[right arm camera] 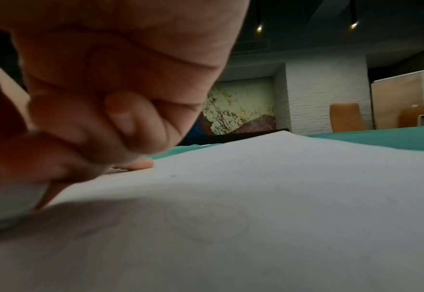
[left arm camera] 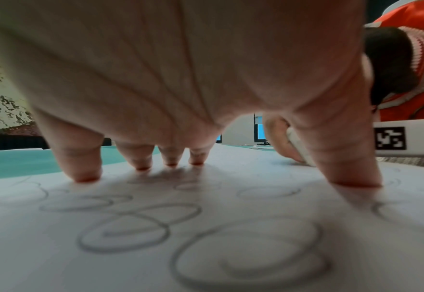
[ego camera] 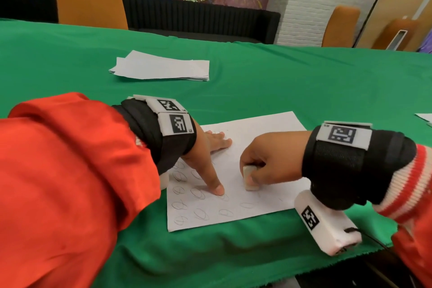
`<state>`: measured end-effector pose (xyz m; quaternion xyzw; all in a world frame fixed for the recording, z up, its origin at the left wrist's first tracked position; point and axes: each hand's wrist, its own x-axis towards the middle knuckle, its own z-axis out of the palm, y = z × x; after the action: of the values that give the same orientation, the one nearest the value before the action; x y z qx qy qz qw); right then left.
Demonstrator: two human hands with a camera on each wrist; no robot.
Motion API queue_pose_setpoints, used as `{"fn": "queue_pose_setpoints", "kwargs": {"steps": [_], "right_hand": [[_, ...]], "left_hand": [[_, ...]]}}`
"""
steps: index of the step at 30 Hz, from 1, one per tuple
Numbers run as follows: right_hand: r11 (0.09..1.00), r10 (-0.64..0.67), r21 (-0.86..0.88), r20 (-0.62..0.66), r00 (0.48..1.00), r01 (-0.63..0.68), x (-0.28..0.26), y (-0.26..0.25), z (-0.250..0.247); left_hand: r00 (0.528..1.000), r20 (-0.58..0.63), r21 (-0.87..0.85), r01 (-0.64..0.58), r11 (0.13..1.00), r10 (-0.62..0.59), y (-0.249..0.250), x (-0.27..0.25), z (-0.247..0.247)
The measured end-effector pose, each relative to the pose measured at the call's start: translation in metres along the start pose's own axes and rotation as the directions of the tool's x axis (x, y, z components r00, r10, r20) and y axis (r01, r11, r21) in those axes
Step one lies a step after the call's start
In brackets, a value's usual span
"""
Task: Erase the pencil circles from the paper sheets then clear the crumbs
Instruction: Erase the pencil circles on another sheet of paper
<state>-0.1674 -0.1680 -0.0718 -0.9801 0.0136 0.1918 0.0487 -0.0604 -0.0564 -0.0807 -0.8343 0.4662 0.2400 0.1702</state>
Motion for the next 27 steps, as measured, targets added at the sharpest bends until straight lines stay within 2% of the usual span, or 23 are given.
{"fn": "queue_pose_setpoints", "kwargs": {"steps": [3,6,8,12,18,27], "right_hand": [[1.0,-0.013,-0.012,0.035,0.999,0.013,-0.001,-0.004,-0.001],[0.999,0.044,0.002,-0.021,0.999,-0.044,0.003,0.003,-0.005],[0.999,0.032,0.0,-0.036,0.999,-0.032,0.003,0.003,-0.004],[0.999,-0.045,0.026,0.065,0.997,0.043,-0.002,-0.007,0.001],[0.994,0.096,0.057,-0.051,0.994,-0.094,0.005,0.01,-0.002],[0.993,0.092,-0.07,-0.081,0.993,-0.097,0.0,0.0,0.002]], "left_hand": [[1.0,0.0,-0.002,-0.001,1.0,0.001,0.0,0.0,0.0],[1.0,-0.002,-0.005,-0.001,1.0,0.001,0.0,-0.001,0.0],[1.0,-0.004,0.001,-0.002,1.0,0.002,0.0,-0.001,0.0],[1.0,-0.009,-0.001,-0.004,1.0,0.004,0.0,0.0,0.0],[1.0,-0.017,-0.005,-0.008,1.0,0.008,-0.001,0.0,0.001],[0.996,-0.087,0.036,0.023,0.999,-0.02,0.001,-0.01,-0.001]]}}
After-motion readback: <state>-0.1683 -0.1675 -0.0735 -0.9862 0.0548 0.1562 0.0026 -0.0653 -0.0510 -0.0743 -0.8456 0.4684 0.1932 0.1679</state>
